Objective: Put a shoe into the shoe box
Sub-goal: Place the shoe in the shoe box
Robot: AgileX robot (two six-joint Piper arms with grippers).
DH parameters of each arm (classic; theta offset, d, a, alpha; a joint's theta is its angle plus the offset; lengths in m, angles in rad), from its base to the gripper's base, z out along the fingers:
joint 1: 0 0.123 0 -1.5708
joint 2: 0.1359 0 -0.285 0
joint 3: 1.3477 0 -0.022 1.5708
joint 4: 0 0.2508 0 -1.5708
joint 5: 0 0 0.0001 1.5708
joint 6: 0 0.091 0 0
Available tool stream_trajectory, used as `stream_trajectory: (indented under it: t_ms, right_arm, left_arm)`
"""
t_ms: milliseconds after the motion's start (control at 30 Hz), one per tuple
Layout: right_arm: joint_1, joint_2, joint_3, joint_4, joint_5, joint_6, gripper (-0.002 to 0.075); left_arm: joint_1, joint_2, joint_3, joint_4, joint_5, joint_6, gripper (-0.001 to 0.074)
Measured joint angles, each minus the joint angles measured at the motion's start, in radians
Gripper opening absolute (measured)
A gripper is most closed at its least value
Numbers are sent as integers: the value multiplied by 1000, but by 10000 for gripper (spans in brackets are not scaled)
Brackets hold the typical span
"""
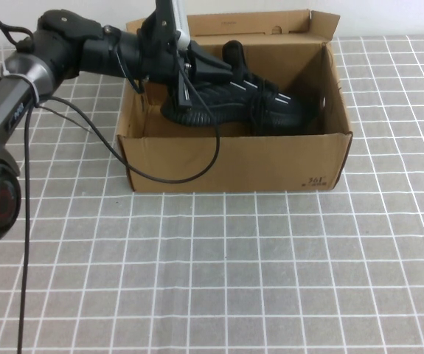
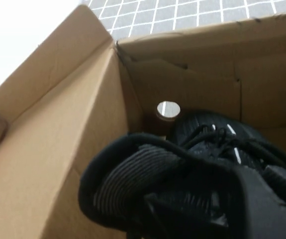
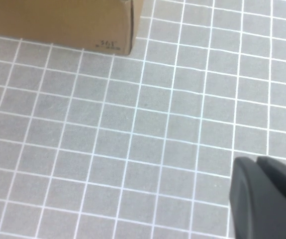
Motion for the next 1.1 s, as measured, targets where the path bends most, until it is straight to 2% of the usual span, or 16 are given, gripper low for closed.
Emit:
stream_trajectory:
  t_ms: [233,433,533,700,767,900,1033,1100]
  right_arm:
    - [0,0,0,22,2,0,-16]
    - [0,0,0,42,2,0,-16]
    - [0,0,0,42,2,-5,-16]
    - [0,0,0,44,2,-17,-16]
    - [0,0,0,44,2,-20,-16]
    - [0,0,0,45,2,-20,-16]
    - [0,0,0,46,0,-20,-16]
    - [0,0,0,46,0,-20,-16]
  left_arm:
    - [2,22,-2,-6,0,-20,15]
    - [2,20,-2,0,-15,-173,27]
    - [2,5,-2,35,-27,-257,110]
    - [2,-52,-2,130,-57,-455,362]
    - [2,-76,-2,164,-57,-529,423]
    - [2,-129,-2,194,-59,-717,463]
    - [-13,-189,-2,242,-59,-1037,465]
    - [-39,-219,-2,341,-59,-1213,465]
